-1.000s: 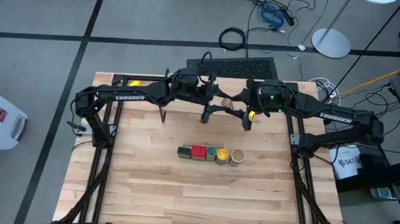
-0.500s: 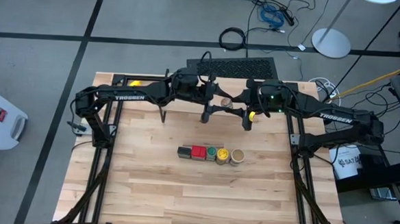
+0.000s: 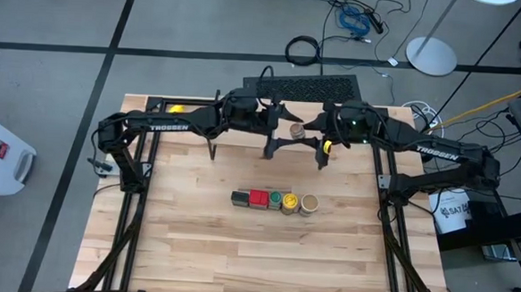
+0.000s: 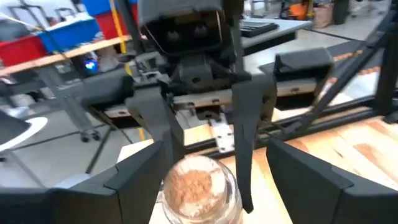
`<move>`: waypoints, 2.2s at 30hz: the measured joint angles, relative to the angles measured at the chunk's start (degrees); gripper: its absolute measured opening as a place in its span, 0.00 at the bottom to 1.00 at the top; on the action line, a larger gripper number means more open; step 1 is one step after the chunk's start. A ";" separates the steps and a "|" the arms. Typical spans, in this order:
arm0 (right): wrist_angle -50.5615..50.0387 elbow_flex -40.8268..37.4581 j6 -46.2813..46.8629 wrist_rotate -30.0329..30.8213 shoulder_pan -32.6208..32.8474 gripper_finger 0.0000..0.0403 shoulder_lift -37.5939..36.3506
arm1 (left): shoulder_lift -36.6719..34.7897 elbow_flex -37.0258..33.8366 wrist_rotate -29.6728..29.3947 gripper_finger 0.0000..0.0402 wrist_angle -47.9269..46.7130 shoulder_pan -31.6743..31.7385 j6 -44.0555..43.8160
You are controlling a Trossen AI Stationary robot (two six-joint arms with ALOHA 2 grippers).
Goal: Shelf spices
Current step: Put the transparent seasoning bottle on the shelf
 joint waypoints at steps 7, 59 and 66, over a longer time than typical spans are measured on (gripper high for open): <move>-4.76 0.00 -0.92 0.03 -2.65 0.40 0.00 | -2.26 -0.02 -4.26 0.72 0.83 0.63 0.99; -14.03 0.13 -11.87 -15.10 -25.29 0.40 10.59 | -11.61 -0.02 -4.34 0.72 -30.58 -10.74 -2.11; -14.87 0.13 -11.87 -15.13 -26.13 0.40 10.49 | -11.61 -0.02 -4.37 0.72 -30.58 -10.78 -2.09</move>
